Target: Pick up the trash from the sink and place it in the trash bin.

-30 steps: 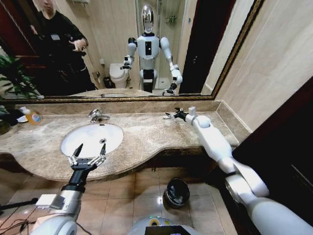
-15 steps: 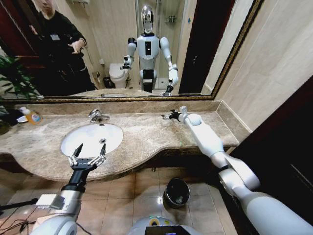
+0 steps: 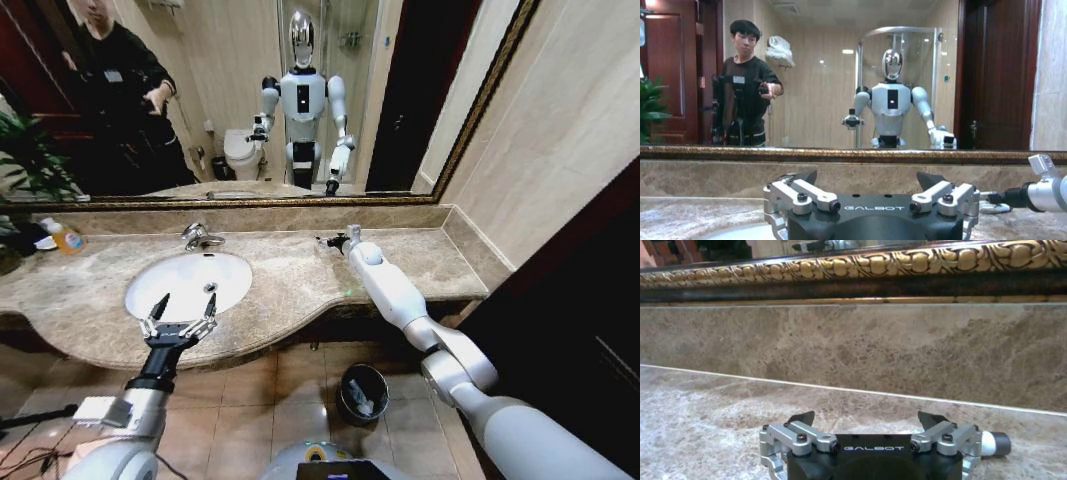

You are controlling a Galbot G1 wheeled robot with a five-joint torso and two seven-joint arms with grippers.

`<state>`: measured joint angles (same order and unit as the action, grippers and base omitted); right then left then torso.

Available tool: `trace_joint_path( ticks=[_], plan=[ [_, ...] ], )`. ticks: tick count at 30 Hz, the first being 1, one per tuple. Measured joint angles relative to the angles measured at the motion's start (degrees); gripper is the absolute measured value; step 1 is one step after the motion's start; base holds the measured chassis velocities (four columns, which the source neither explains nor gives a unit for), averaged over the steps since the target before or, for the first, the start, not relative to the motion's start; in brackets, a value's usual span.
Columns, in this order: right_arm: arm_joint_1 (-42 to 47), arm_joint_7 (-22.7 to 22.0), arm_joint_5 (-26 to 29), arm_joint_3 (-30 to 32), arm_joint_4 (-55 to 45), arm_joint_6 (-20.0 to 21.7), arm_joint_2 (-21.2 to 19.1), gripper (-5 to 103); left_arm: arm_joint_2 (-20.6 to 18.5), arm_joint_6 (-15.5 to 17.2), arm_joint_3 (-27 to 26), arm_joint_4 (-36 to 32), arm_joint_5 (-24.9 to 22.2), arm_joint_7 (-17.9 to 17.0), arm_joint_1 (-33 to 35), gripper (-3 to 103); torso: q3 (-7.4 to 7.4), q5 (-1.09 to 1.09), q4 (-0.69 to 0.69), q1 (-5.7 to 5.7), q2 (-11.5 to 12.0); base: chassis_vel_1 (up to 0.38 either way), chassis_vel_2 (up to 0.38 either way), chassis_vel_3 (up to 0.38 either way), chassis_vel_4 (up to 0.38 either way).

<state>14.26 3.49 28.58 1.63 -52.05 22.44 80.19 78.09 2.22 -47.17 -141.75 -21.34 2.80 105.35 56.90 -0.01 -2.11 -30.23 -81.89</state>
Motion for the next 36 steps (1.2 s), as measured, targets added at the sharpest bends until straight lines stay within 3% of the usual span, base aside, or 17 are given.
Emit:
trace_joint_path(
  ticks=[36],
  plan=[
    [1.3,1.1,-0.6,-0.6,-1.6,1.6,-1.7,102,0.0,0.0,0.0,0.0,0.0,0.0,0.0,100,0.00,0.01,-0.01,0.00,0.0,0.000,0.000,0.000,0.000]
  ],
)
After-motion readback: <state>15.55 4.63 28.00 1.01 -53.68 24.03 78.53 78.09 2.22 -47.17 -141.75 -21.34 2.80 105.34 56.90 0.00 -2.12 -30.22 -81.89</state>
